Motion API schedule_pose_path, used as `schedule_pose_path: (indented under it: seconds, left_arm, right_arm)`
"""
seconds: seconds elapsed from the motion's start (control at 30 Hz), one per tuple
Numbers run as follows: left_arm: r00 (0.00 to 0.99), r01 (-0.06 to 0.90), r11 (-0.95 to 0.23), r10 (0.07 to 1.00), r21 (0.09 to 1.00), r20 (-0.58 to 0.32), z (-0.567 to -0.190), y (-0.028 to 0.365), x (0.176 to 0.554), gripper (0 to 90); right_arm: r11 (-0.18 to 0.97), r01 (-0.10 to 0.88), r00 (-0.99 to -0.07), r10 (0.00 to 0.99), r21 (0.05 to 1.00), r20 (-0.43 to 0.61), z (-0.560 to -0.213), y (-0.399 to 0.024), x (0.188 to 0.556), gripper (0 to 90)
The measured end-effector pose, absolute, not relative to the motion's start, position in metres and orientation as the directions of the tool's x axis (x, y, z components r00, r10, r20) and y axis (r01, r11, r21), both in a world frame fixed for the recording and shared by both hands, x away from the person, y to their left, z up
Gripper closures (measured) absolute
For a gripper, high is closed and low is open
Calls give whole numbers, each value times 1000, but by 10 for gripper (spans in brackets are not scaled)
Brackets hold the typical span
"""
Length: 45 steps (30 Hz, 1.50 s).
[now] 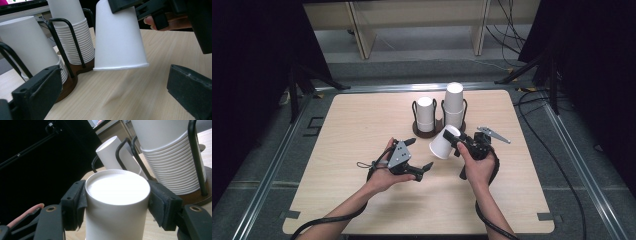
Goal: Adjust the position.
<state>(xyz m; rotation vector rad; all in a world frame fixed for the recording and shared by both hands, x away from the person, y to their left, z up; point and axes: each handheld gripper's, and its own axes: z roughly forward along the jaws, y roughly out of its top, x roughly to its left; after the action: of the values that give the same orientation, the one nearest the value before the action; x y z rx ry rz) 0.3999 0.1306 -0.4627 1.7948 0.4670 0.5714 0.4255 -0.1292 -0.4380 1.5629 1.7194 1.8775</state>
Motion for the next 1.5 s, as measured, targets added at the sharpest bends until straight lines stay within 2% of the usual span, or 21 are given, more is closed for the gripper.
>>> schedule_pose_path:
  seconds: [0.33,0.8,1.5]
  left_arm:
    - [813,15,-297,559,955,161,-467,118,406,0]
    - [814,46,-294,565,955,135,-474,105,419,0]
    - [805,55,-280,581,958,123,-479,99,422,0]
  right_arm:
    - [-346,517,-440,677,783,590,-435,-127,426,355]
    - [-356,524,-431,673,774,601,-432,-128,426,356]
    - [-375,529,-435,650,761,623,-433,-124,427,356]
